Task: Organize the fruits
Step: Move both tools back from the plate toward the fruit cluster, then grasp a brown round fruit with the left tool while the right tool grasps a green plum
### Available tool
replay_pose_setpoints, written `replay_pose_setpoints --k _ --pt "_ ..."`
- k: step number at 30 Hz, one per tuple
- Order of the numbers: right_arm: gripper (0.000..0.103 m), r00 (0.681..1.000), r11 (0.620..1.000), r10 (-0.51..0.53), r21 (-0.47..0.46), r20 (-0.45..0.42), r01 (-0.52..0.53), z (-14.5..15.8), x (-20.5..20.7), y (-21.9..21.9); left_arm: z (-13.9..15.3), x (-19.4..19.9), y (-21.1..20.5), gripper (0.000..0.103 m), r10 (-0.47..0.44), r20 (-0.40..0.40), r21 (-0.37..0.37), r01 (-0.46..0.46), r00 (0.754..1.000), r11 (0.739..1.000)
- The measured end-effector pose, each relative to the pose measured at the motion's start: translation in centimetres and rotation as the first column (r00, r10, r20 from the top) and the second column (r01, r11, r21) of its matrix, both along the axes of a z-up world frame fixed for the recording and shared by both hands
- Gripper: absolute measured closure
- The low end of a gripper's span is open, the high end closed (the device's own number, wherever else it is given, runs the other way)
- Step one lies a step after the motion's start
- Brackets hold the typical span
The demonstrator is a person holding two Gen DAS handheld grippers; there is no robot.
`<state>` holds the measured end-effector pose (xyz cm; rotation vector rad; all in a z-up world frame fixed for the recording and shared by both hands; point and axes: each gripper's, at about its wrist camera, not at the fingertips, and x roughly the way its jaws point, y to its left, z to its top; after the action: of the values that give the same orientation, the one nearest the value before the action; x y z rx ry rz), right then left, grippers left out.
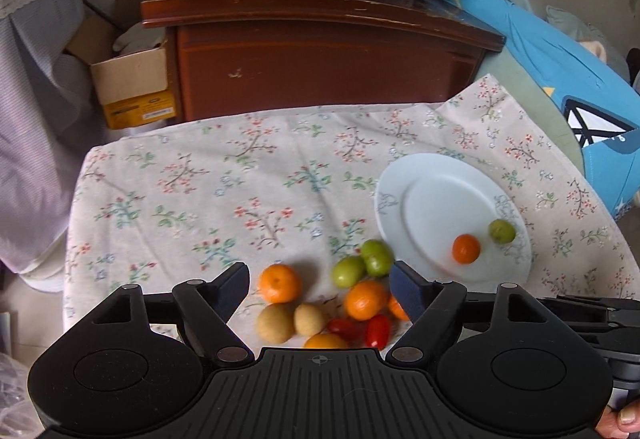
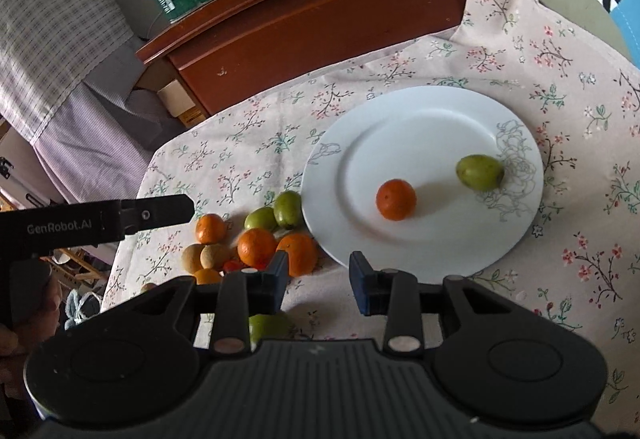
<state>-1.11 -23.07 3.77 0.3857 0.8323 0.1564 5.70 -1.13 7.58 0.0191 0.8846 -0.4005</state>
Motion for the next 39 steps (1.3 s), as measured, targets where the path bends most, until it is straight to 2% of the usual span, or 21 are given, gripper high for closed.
replay_pose_setpoints --k 9,15,23,33,39 --pt "0.067 0.995 0.995 0.099 -0.022 -0.029 -0.099 -0.5 -0.6 2.6 -0.4 -0.5 3.0 0.025 0.047 -0.035 0.041 -0.046 0.998 0.998" --pt "0.065 0.99 0.99 0.132 -0.031 -0.052 -0.134 -0.9 -0.7 3.5 -2.1 -1.1 4.1 0.025 0.058 -0.078 0.1 -0.05 0.995 0.994" --pt "0.065 0.983 0.983 0.169 -0.057 -0.076 -0.173 -1.8 -0.9 4.4 -4.3 -1.9 4.9 0.025 0.058 -0.096 0.174 -0.041 0.994 0.984" --pt "0.06 0.981 0.979 0.181 -0.08 -0.074 -0.187 -2.2 -0.7 4.7 -5.5 -2.1 4.6 0.027 0.033 -0.092 0.201 -0.014 0.995 0.979" --pt "0.06 0.98 0.973 0.19 -0.12 -0.062 -0.197 -2.3 -0.5 5.2 -5.7 -2.1 5.1 0.03 0.042 -0.094 0.186 -0.024 0.995 0.982"
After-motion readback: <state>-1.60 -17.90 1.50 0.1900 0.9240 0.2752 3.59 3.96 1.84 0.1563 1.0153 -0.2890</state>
